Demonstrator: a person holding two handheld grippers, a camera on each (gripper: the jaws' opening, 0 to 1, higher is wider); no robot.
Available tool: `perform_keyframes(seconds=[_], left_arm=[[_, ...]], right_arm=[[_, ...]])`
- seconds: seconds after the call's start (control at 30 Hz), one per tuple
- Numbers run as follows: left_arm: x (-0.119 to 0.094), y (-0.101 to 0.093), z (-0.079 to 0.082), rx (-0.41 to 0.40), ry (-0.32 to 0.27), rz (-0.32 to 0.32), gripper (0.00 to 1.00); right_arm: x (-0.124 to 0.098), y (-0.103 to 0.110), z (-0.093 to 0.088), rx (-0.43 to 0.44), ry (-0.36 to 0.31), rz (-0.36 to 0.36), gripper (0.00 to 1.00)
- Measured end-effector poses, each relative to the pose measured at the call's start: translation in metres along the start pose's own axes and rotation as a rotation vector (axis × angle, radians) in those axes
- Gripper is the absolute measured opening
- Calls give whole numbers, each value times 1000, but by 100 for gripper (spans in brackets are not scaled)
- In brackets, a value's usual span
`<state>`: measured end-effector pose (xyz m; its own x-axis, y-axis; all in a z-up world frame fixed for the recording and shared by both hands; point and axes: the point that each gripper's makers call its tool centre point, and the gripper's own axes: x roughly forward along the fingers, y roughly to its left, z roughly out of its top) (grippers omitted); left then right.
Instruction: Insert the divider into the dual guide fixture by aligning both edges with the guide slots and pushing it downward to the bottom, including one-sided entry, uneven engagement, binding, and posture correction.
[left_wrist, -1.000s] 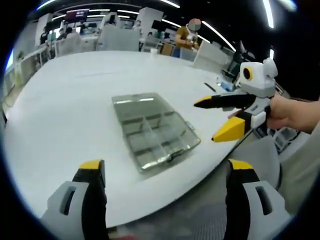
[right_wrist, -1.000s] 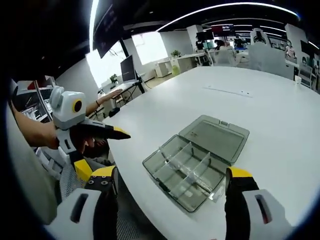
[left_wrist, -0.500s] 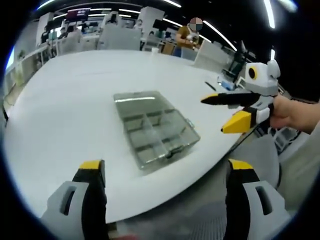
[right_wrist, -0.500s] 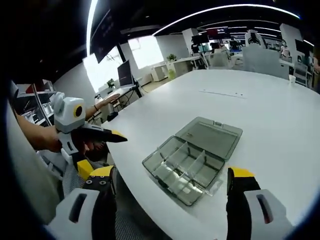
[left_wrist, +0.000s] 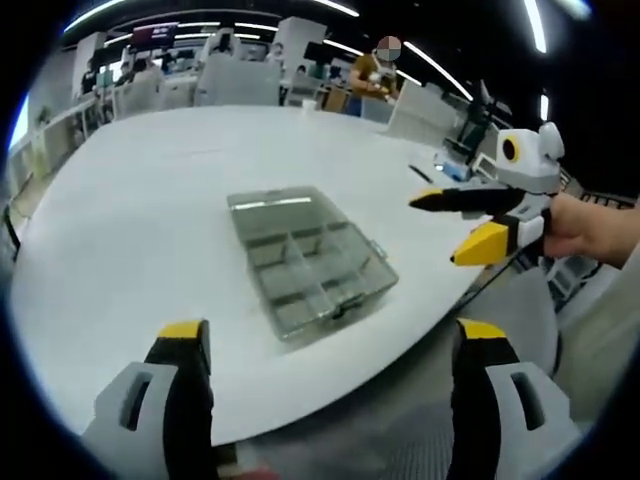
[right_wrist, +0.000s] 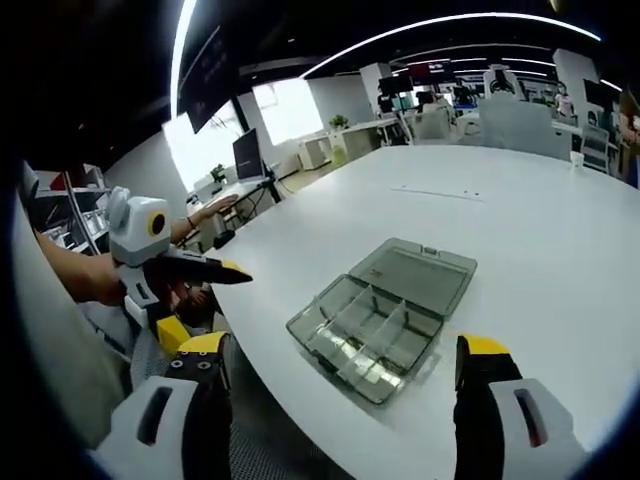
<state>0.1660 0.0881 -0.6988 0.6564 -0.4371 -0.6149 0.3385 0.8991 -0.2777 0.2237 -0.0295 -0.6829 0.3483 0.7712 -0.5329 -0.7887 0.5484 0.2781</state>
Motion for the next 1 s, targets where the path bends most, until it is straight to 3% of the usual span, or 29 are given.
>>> perform_keyframes(seconds=[0.3, 1.0], left_arm=[[-5, 3, 4, -1, -13, 23, 99], [-15, 1, 7, 0, -34, 47, 99]], right_arm=[[-9, -4, 2, 11, -29, -27, 91], [-34, -7, -11, 56, -78, -97, 90]])
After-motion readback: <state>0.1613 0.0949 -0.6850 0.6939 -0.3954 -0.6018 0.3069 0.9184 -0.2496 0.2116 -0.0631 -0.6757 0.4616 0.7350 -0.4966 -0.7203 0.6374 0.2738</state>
